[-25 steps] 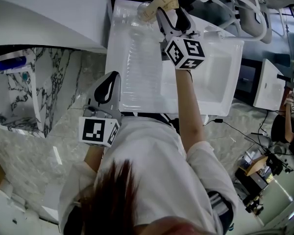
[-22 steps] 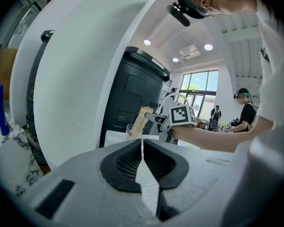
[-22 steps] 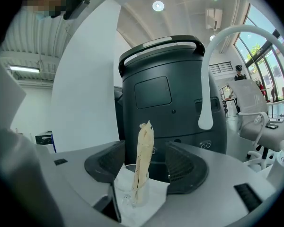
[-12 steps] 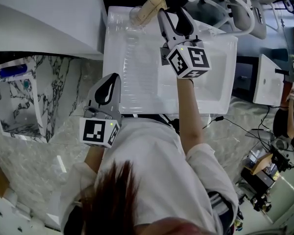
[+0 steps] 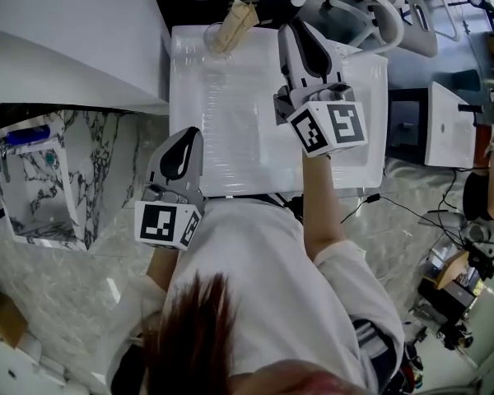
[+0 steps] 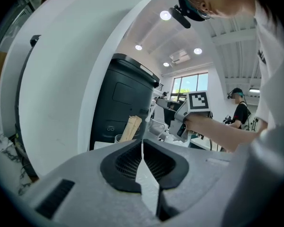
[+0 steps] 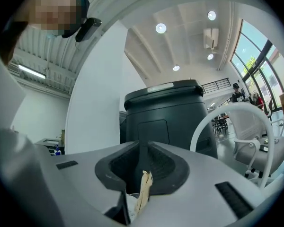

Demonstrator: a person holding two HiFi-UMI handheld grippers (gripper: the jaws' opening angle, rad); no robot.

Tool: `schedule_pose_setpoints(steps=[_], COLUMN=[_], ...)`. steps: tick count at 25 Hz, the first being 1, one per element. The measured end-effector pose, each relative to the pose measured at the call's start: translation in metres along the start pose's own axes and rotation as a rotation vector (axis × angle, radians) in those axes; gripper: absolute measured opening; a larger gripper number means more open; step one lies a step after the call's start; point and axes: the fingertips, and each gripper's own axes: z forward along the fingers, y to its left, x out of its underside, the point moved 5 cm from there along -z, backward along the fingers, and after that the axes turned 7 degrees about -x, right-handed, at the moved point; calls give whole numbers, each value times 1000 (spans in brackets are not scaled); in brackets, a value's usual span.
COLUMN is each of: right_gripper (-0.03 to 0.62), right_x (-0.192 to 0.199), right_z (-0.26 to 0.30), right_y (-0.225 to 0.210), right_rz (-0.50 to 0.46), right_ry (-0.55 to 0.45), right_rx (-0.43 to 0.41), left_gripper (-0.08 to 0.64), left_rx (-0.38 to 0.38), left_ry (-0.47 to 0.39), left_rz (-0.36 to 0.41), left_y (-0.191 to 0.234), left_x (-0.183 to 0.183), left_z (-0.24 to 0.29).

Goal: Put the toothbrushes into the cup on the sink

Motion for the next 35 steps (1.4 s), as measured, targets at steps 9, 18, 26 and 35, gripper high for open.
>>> schedule_pose_setpoints(steps=[9, 18, 26, 35], right_gripper=[20, 14, 14, 14], right_x=[-49, -76, -76, -59], right_z=[-45, -97, -149, -207], right_y=[15, 20, 15, 18], right_rz=[-73, -60, -54, -31], right_ry=[-27, -44, 17, 87], right_rx=[-10, 11, 75, 185], left_gripper=[25, 25, 23, 23], left_rx=[31, 41, 56, 75], left_ry=[-19, -32, -33, -51], left_rz=[8, 3, 22, 31], left_y=[-13, -21, -28, -35], left_x=[-12, -26, -34, -41], left_z=[4, 1, -2, -8])
